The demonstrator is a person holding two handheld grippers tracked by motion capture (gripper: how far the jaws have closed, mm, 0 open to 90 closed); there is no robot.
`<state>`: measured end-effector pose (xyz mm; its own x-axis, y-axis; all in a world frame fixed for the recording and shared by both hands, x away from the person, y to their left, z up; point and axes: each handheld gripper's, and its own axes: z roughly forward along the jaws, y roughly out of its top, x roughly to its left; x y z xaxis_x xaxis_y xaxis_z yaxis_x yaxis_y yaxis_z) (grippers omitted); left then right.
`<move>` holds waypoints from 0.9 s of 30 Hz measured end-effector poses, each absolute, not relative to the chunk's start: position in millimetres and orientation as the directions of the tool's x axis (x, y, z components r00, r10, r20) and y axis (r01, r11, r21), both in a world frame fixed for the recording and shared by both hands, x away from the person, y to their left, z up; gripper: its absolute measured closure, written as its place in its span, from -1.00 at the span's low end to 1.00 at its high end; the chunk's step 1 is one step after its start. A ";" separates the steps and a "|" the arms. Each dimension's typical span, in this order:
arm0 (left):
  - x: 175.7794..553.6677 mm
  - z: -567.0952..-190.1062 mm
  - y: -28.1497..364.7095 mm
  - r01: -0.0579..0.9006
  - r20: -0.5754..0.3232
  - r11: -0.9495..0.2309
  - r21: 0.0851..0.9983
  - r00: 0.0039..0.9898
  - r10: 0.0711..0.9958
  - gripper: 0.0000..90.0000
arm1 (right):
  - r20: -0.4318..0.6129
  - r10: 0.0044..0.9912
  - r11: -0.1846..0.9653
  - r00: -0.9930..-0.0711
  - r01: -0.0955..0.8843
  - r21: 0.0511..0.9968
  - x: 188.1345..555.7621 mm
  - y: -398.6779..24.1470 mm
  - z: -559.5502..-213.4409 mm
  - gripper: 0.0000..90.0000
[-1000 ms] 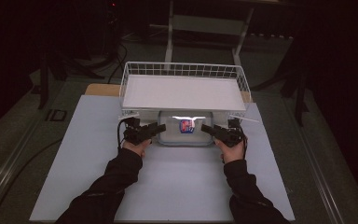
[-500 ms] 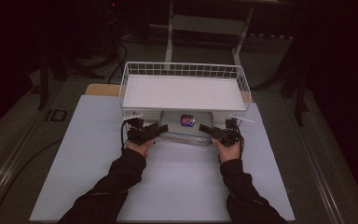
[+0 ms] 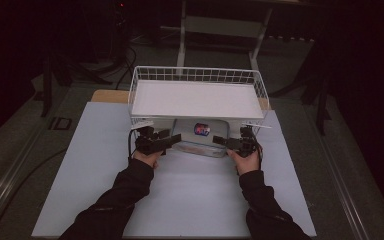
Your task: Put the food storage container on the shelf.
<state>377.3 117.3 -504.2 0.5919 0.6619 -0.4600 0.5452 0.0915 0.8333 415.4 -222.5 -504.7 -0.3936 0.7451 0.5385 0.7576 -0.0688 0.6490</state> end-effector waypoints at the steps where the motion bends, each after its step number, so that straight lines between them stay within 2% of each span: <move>1: 375.6 -503.6 117.7 0.536 -0.450 0.082 0.840 0.606 0.655 -0.45 | 0.533 0.745 -0.056 -0.400 0.759 0.648 414.3 -223.4 -504.7 -0.74; 4: 366.3 -500.4 114.3 0.523 -0.429 0.053 0.851 0.633 0.645 -0.66 | 0.533 0.753 -0.059 -0.386 0.767 0.638 412.4 -227.8 -504.2 -0.74; 7: 355.4 -496.3 112.0 0.490 -0.392 0.020 0.872 0.671 0.630 -0.72 | 0.515 0.767 -0.050 -0.383 0.764 0.643 407.0 -231.6 -502.2 -0.74; 10: 347.4 -492.6 113.3 0.474 -0.381 0.013 0.880 0.691 0.615 -0.91 | 0.510 0.771 -0.047 -0.382 0.764 0.643 399.3 -236.5 -500.4 -0.73; 18: 324.6 -485.3 119.7 0.453 -0.336 -0.048 0.890 0.725 0.601 -0.97 | 0.433 0.794 0.029 -0.427 0.738 0.675 374.6 -243.0 -499.9 -0.62; 23: 304.4 -484.6 124.5 0.450 -0.315 -0.083 0.889 0.734 0.601 -0.97 | 0.357 0.795 0.102 -0.490 0.689 0.718 350.2 -234.2 -496.2 -0.30; 27: 289.5 -488.3 127.0 0.445 -0.304 -0.092 0.891 0.733 0.608 -0.97 | 0.359 0.766 0.129 -0.534 0.674 0.728 339.5 -222.6 -492.2 0.22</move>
<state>289.5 127.0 -488.3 0.7335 0.6081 -0.3038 0.4454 -0.0924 0.8905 339.5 -222.6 -492.2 -0.5338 0.7658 0.3586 0.6738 0.1290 0.7276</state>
